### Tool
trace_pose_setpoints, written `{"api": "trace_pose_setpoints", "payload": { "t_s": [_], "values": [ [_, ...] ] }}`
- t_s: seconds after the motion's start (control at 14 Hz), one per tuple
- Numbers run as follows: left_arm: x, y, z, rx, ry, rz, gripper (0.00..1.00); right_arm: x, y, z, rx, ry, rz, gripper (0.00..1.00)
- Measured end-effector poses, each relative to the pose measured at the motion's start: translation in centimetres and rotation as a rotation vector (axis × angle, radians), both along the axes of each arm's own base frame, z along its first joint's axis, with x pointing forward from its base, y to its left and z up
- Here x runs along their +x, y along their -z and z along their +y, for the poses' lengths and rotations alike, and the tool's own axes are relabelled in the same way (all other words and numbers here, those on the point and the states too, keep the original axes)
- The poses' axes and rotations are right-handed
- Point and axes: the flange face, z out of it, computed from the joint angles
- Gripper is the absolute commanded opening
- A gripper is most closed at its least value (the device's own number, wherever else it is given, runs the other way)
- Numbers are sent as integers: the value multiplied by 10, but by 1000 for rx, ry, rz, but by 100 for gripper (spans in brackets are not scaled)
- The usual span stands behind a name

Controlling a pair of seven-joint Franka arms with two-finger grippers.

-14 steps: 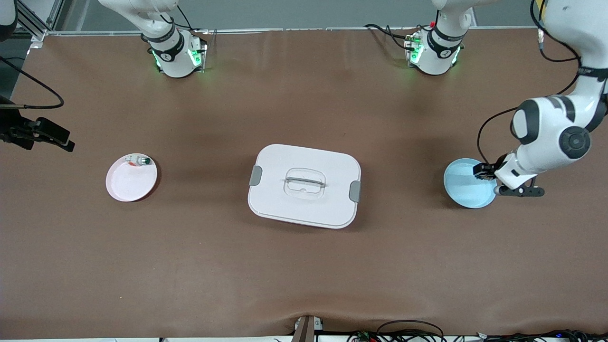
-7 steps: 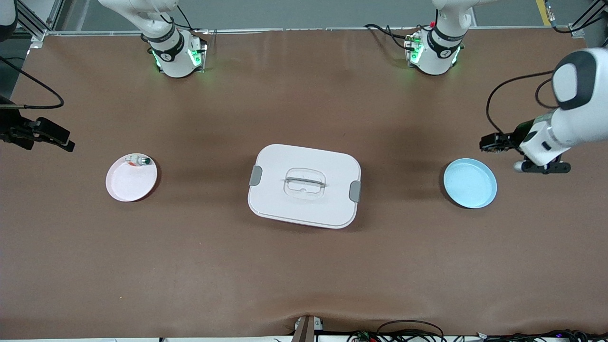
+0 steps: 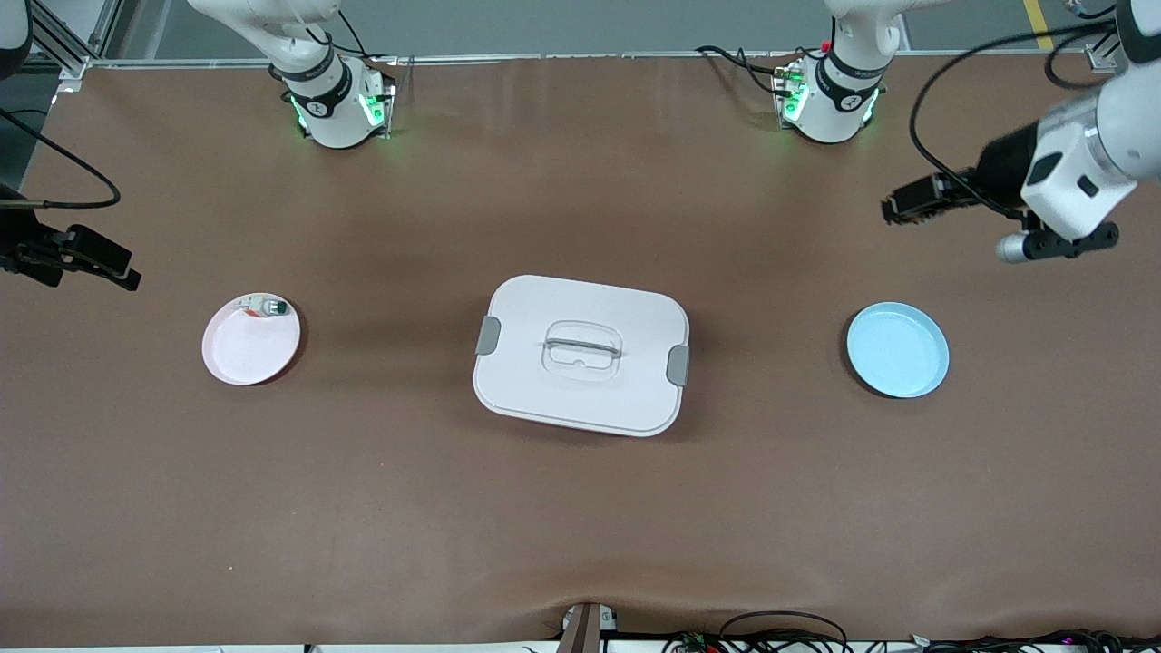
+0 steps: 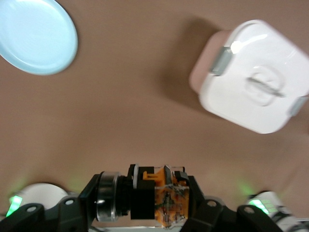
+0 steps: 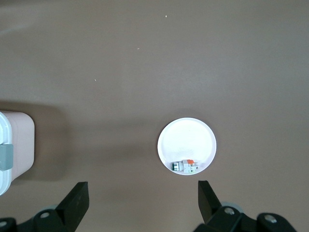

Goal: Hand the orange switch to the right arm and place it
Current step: 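Carry the switch above the white box while the right gripper approaches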

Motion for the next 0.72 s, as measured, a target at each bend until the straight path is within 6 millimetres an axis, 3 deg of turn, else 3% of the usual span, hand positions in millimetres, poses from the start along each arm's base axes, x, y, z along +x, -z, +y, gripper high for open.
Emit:
{"api": "trace_pose_setpoints", "payload": {
  "t_s": [0.14,0.5,0.72],
  "values": [
    [-8,-20,-46,-63,-96,52,31,1,3,-1,0,1,4,100],
    [-5,-40,-139,-172,-514,194,30,2,4,-2,0,2,5,100],
    [-6,-42,-195,-246,-692,229,30,2,4,-3,-1,5,5,100]
  ]
}}
